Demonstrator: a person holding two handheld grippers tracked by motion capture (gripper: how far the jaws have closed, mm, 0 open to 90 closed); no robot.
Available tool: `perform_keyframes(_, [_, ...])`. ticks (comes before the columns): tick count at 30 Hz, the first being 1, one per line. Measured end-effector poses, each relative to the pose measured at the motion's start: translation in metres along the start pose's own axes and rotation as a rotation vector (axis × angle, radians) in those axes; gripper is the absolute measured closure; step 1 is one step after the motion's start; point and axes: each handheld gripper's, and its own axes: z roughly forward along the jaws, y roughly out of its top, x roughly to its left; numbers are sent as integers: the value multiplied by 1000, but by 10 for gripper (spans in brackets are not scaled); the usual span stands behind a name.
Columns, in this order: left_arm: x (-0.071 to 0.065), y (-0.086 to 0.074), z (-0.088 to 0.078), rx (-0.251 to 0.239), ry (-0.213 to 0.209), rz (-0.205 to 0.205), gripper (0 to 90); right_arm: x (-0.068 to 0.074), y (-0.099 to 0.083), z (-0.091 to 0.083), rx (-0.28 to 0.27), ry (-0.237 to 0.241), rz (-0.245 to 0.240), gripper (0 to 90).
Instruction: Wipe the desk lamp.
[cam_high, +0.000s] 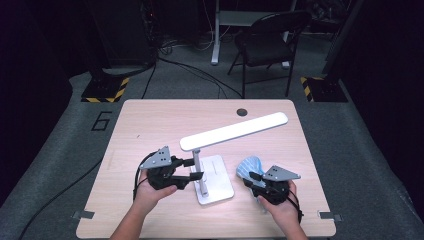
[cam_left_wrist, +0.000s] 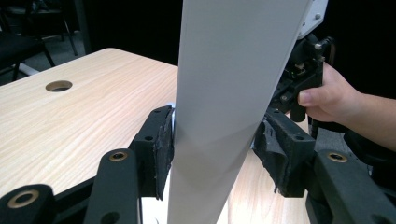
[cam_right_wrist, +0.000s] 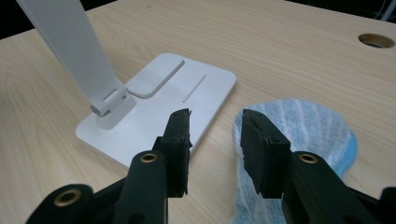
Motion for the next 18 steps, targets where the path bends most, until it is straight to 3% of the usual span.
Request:
perform_keyframes(3, [0, 0, 2, -4, 10, -5, 480, 8, 5, 5, -13, 16, -18, 617])
perform_keyframes(7, [-1, 0, 4, -7, 13, -8, 483, 16, 10, 14, -30, 56, -1, 588])
perform_keyframes(10, [-1, 0, 4, -6, 16, -4, 487, 24, 12, 22, -14, 88, 5, 582])
perform_keyframes(13, [-1, -1, 4, -14, 17, 2, 490, 31, 13, 31, 2, 95, -37, 583])
perform_keyframes(18, [-2, -3, 5, -19, 20, -2, 487, 41, 8, 43, 3, 113, -32, 573])
